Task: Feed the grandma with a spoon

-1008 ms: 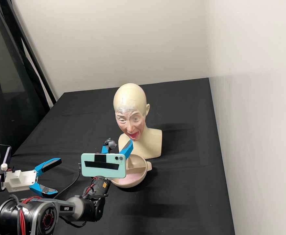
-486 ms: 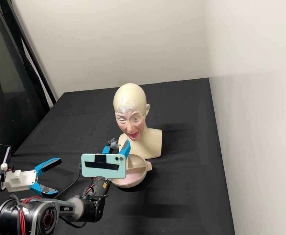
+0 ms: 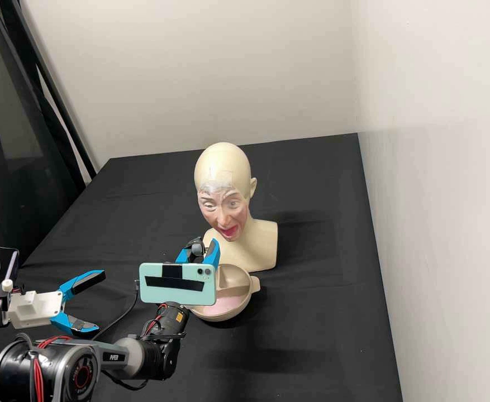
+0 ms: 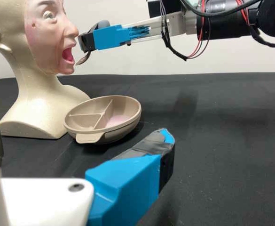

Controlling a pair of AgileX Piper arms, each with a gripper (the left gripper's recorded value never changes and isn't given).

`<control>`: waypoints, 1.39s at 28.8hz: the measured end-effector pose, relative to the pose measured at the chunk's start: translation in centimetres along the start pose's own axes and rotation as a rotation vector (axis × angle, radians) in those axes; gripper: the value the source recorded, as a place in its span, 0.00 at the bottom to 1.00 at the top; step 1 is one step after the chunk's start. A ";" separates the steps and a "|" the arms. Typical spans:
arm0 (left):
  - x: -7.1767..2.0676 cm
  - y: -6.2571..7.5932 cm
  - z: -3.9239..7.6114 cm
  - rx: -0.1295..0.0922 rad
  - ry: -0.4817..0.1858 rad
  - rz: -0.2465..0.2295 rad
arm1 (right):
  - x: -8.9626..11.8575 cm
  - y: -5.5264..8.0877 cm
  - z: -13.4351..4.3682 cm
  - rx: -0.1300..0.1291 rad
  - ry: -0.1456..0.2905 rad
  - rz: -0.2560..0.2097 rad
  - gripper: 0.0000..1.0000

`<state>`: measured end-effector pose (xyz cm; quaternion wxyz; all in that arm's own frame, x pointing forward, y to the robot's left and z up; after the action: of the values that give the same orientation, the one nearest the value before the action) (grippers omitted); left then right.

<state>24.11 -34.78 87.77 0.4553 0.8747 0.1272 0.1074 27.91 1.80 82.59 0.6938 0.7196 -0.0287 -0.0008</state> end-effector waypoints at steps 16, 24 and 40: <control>0.00 0.0 0.0 0.000 0.000 0.000 | -0.2 -0.3 0.3 0.000 -0.009 -0.008 0.00; -0.04 0.1 0.0 -0.001 -0.004 0.011 | -1.0 -0.9 0.8 -0.008 -0.011 -0.028 0.00; -0.28 -0.3 0.1 -0.004 -0.002 -0.001 | -3.1 -3.0 4.1 -0.029 -0.111 -0.133 0.00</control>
<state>23.83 -34.76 87.49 0.4572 0.8738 0.1270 0.1062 24.78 -2.07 79.35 0.7000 0.7085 -0.0190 -0.0871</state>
